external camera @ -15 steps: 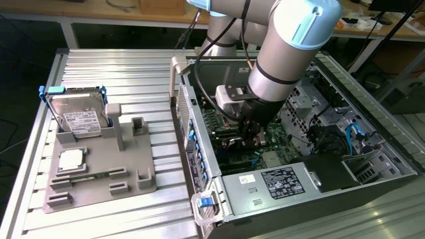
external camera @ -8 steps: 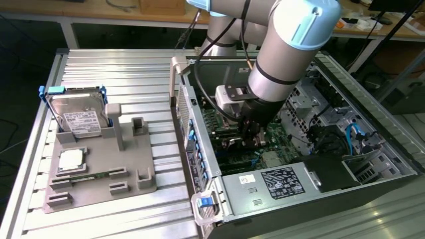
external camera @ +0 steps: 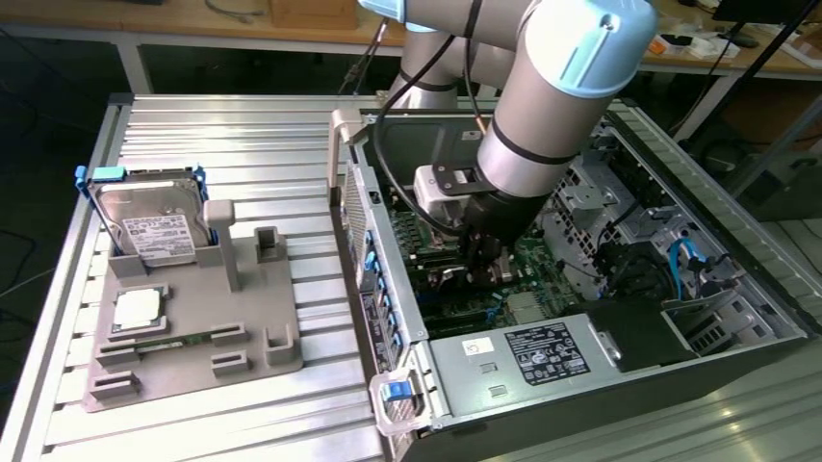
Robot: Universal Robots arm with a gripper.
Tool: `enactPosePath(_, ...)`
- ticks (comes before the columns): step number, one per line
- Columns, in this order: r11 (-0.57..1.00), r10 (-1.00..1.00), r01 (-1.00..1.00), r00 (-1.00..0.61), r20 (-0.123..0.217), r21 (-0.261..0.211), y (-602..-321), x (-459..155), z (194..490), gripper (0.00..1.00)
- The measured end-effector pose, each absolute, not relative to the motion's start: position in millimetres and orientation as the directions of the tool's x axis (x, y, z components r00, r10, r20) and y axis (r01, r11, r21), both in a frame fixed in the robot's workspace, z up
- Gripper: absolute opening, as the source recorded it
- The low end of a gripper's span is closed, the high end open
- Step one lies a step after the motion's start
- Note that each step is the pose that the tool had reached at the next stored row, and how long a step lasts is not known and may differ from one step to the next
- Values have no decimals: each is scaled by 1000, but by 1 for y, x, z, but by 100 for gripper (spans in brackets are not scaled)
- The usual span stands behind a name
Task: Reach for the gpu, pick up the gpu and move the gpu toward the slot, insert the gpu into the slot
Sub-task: 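Insert the gpu into the slot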
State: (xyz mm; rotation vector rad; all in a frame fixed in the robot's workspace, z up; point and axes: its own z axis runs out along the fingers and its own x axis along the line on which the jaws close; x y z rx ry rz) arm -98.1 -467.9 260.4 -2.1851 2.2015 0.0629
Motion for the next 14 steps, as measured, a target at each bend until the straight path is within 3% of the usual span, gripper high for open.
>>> enactPosePath(14,8,-998,-1000,-8,-58,1,-467,-98,260,27)
